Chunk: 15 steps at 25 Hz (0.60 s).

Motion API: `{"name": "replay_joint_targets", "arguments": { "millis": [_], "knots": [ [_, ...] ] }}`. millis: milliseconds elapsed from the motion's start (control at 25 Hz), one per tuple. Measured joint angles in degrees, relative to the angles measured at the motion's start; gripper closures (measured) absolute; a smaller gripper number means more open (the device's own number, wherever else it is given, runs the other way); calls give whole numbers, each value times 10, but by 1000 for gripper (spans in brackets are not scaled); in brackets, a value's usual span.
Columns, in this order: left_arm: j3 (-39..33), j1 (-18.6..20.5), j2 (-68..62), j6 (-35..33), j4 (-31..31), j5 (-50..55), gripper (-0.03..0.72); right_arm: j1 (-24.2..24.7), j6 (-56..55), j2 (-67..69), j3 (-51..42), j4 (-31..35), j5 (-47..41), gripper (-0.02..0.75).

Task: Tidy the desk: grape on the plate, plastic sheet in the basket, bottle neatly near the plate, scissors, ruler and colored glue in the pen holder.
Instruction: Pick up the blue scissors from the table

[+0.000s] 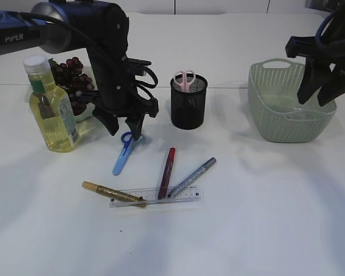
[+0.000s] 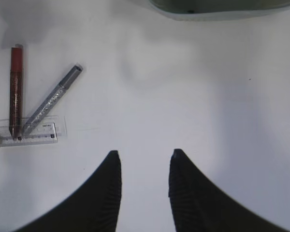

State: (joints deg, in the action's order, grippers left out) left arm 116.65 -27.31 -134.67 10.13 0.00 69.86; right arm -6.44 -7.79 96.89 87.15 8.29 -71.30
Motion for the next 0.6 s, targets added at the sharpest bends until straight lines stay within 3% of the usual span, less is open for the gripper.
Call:
{"name": "replay_joint_targets", "arguments": {
  "millis": [600],
  "knots": [
    [2, 22, -19, 0, -29, 0, 279, 0, 2, 0, 0, 1, 0, 456]
  ]
}}
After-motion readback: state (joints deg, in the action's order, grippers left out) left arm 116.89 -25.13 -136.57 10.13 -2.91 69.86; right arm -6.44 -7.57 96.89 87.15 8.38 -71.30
